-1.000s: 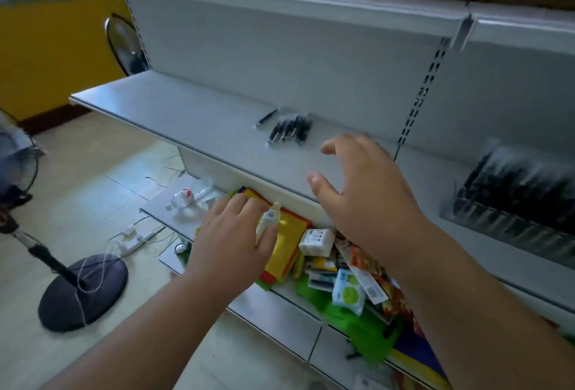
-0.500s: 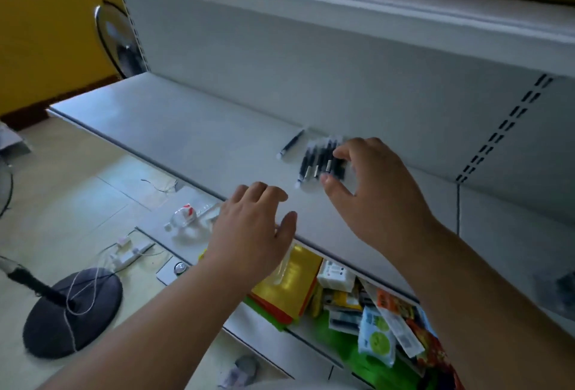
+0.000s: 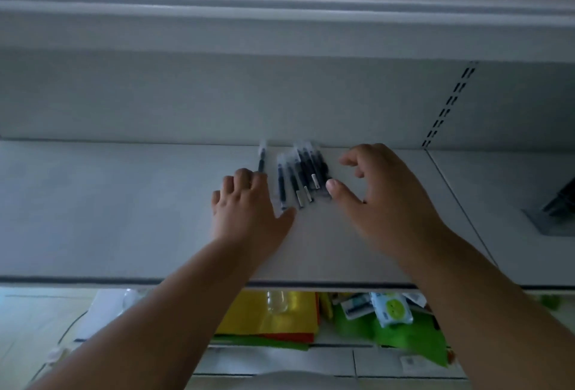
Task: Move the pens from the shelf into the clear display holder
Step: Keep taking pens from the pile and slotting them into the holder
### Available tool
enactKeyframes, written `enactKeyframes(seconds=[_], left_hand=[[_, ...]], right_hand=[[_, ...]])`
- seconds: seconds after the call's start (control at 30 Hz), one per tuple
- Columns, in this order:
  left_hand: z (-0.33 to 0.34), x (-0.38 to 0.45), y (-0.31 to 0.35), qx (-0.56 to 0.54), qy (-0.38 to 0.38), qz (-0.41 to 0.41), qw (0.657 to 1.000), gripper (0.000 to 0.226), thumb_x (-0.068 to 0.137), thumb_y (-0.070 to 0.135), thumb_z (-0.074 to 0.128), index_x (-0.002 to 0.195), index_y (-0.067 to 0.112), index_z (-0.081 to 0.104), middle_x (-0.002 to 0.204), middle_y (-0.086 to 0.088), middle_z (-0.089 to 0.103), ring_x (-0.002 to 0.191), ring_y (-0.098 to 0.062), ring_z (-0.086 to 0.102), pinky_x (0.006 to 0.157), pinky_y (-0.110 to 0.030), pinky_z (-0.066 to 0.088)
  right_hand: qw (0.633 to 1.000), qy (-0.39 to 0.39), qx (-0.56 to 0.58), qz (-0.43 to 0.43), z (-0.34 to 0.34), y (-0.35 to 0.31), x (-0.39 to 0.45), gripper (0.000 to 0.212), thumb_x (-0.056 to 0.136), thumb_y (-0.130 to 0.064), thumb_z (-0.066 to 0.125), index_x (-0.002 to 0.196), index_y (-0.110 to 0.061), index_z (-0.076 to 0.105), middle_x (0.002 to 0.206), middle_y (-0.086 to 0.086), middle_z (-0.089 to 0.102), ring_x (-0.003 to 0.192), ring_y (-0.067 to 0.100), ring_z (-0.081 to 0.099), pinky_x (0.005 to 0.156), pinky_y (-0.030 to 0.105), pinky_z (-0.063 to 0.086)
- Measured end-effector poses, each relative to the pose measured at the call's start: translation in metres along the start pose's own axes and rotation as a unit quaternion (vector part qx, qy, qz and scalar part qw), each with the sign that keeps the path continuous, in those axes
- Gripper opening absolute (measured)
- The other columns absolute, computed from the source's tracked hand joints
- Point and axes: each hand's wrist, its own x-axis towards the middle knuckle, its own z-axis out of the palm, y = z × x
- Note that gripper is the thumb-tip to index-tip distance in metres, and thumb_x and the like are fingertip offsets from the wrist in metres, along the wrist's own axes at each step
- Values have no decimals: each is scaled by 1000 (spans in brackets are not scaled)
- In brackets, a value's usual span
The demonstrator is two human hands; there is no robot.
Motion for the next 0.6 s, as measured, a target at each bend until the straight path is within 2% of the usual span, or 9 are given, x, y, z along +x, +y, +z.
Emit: enactKeyframes(seconds=[0.13,0.23,0.3,0.4,0.5,0.6], left_hand=[[-7,15,-13,-10,-19,0,1000,65,83,51,59,137,17,43,136,-6,43,129,-28,36,105,-39,30],[-11,34,-14,20,-53,-12,998,58,84,47,55,131,13,46,132,-10,48,123,-31,44,101,-41,36],[-11,43,-14,42,-71,-13,997,45,86,45,51,117,12,51,120,-11,56,112,-32,52,93,-40,39],[-10,49,-12,80,-65,2,995,27,90,41,46,93,15,47,94,-6,58,90,-28,54,79,-37,36],[-11,55,-12,120,-83,20,989,27,91,37,45,74,16,45,70,1,47,67,-21,47,67,-32,35],[-14,54,-13,112,-100,32,988,29,91,33,45,66,18,44,67,-2,50,60,-19,47,55,-28,34]], right_hand=[[1000,11,-4,4,6,-8,4,31,89,-36,63,115,-19,58,111,-4,55,101,13,53,76,23,35],[1000,9,-5,10,10,-12,6,32,89,-38,62,115,-20,57,107,-9,51,99,10,51,70,16,34],[1000,10,-5,12,12,-13,7,32,90,-38,62,116,-20,57,107,-10,50,99,9,51,71,10,32],[1000,18,-11,8,12,-13,9,30,90,-38,63,114,-20,57,107,-8,52,96,10,52,68,15,33],[1000,23,-19,3,13,-15,13,30,90,-38,62,112,-20,57,107,-5,53,93,12,52,70,23,37],[1000,21,-12,4,13,-16,13,28,91,-37,61,112,-21,56,107,-6,53,93,11,51,71,24,38]])
